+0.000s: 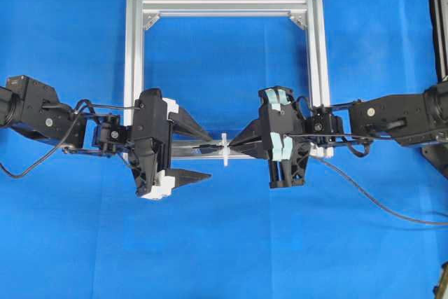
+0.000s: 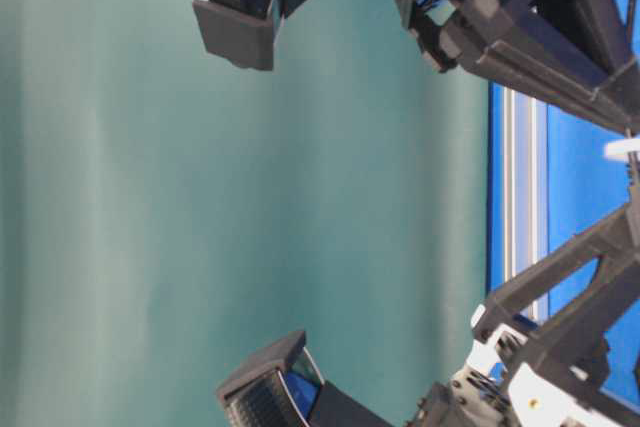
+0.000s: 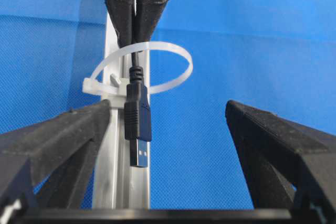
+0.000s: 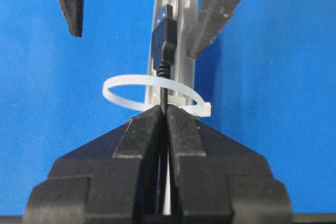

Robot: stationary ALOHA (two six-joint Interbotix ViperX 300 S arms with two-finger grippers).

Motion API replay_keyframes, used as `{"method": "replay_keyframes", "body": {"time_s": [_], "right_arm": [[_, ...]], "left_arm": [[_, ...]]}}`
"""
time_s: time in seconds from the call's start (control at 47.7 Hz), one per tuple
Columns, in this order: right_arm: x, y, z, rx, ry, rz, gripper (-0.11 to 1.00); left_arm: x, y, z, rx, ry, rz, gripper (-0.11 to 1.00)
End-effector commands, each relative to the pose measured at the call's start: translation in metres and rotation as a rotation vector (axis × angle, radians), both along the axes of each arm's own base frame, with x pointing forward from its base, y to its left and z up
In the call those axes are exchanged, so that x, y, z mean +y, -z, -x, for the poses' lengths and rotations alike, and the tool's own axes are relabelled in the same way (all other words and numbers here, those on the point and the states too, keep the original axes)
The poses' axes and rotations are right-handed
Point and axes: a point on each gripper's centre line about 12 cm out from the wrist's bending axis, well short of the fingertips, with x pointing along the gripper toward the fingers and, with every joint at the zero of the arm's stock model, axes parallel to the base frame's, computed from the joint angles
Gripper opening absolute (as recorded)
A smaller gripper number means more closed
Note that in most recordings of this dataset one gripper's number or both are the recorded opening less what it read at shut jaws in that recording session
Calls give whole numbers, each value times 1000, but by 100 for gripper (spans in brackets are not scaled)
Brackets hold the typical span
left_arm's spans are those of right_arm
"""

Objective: Insert the wire through the string loop located in the center.
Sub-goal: 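Close the left gripper on the USB plug past the loop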

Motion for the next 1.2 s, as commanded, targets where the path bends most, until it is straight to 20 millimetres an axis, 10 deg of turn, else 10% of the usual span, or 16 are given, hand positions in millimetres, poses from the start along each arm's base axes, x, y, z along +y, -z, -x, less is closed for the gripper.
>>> {"method": "replay_keyframes", "body": {"time_s": [0.0, 0.315, 0.944, 1.175], "right_arm": [[1, -8, -3, -28, -4, 0, -2], [1, -8, -3, -31, -3, 0, -2], [1, -7, -2, -23, -7, 2, -1], [1, -7, -2, -21, -1, -6, 48]], "left_arm": [[1, -10, -5, -33, -4, 7, 85], [3, -9, -4, -30, -11, 12, 8], [3, -9, -4, -30, -13, 12, 9], [3, -9, -4, -30, -13, 12, 9]]}}
